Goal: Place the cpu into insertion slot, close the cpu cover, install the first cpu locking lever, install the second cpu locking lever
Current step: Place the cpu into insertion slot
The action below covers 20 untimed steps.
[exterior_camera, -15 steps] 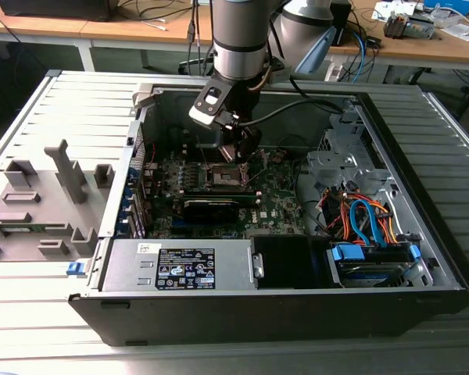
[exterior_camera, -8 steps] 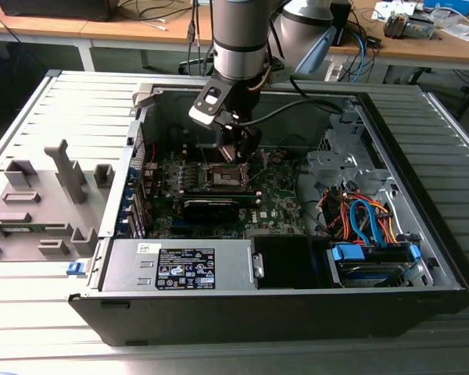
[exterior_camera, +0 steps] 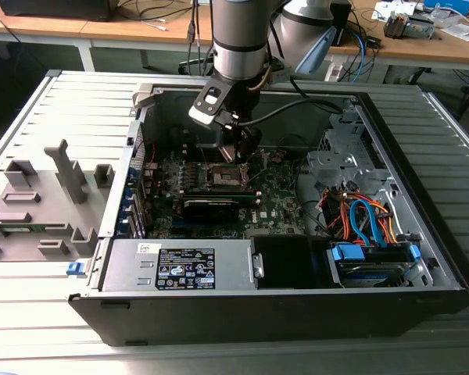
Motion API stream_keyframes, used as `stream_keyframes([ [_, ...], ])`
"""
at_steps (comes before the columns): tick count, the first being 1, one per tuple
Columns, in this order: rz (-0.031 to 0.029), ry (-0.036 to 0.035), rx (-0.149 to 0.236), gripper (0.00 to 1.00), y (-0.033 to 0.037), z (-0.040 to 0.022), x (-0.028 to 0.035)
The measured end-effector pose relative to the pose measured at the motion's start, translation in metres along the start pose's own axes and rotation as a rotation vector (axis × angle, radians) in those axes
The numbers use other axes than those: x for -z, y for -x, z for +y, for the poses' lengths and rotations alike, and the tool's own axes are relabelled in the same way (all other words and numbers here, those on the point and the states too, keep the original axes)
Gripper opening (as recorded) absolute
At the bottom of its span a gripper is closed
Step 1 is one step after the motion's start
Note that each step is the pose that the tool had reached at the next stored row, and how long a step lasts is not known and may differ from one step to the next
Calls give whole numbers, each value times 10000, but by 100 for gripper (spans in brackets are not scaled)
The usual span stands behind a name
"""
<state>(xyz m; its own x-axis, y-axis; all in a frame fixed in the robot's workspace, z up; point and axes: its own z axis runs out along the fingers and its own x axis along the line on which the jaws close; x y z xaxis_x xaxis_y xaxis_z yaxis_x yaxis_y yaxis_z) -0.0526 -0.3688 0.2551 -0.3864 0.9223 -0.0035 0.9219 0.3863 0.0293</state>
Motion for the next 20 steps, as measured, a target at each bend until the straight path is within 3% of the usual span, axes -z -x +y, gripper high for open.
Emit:
stream_keyframes([
  [20,-42,-17,-104,55,0,0,0],
])
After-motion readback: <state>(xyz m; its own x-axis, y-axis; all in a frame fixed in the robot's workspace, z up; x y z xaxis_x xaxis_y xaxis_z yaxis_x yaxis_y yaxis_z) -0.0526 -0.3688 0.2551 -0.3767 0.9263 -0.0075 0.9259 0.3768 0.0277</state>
